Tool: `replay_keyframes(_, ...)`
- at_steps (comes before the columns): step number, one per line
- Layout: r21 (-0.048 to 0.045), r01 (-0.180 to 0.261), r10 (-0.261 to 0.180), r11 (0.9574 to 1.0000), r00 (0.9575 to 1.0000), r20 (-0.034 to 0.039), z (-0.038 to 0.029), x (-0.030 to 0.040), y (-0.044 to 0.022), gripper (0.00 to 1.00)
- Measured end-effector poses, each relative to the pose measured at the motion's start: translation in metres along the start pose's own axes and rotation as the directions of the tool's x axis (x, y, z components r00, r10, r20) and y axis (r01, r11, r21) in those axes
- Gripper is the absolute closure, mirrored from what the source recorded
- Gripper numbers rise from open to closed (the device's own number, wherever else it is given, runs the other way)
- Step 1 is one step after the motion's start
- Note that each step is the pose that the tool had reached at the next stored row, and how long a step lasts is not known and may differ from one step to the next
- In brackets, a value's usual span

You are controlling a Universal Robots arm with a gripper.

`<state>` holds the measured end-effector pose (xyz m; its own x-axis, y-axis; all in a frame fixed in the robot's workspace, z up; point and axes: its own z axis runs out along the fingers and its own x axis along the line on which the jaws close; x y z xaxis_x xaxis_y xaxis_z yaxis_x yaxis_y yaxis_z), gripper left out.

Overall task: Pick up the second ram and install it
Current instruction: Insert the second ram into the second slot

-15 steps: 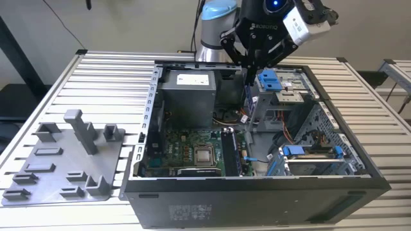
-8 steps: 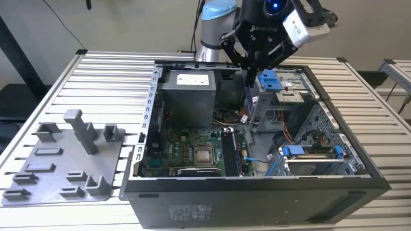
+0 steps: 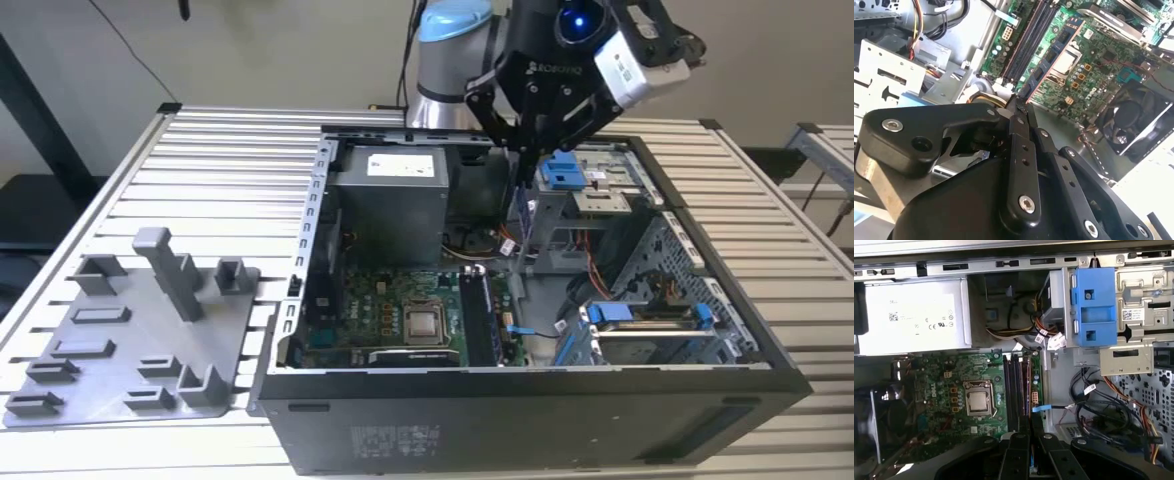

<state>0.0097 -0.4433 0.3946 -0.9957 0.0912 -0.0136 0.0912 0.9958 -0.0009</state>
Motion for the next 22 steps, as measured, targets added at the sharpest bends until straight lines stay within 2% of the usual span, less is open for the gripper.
replay_keyframes(11,0.0065,0.0,0.0,1.0,1.0,0.0004,0.011,-0.0013,-0.0005,0.87)
replay_keyframes(22,0.0257,0.0,0.0,0.9997,1.0,0.0021,0.0238,-0.0012,-0.0005,0.87)
